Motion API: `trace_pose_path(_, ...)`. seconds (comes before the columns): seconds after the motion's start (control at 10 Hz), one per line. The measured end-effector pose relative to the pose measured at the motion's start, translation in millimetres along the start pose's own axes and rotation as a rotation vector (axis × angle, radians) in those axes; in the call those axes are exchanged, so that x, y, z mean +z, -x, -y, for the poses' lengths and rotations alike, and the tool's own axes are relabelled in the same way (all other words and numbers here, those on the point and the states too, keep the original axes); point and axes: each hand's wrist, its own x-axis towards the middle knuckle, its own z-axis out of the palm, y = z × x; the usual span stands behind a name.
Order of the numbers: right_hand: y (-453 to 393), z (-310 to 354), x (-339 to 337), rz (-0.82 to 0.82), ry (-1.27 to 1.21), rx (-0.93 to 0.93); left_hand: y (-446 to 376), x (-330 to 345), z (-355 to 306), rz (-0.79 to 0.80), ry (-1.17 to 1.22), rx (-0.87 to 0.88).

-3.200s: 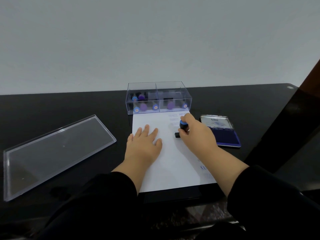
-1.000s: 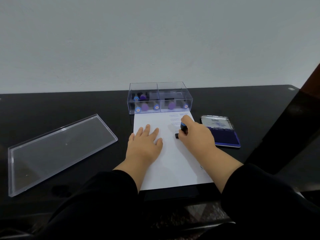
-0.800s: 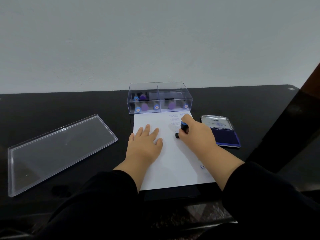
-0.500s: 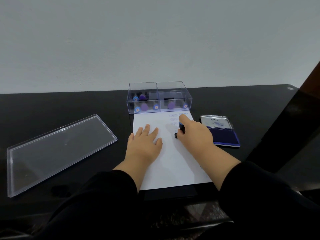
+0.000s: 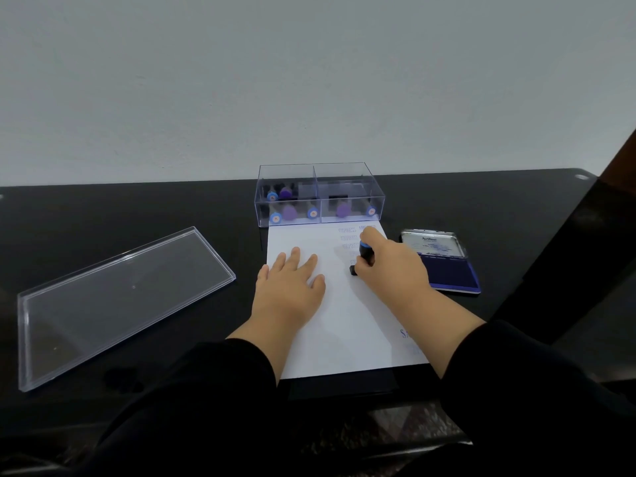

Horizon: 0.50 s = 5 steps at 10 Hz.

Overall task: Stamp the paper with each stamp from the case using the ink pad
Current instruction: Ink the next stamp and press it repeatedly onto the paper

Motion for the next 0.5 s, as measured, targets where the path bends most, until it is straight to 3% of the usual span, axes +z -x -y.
trace_pose_path(0.2, 2.7, 3.5, 1.6, -0.012, 0.077, -0.034, -1.3, 1.9, 1.2, -0.007, 0.004, 0.0)
trace_pose_path(0.5, 4.7, -0.3, 1.9, -0.042, -0.059, 0.022, -1.0, 0.6, 0.3, -0.001, -0.007, -0.001)
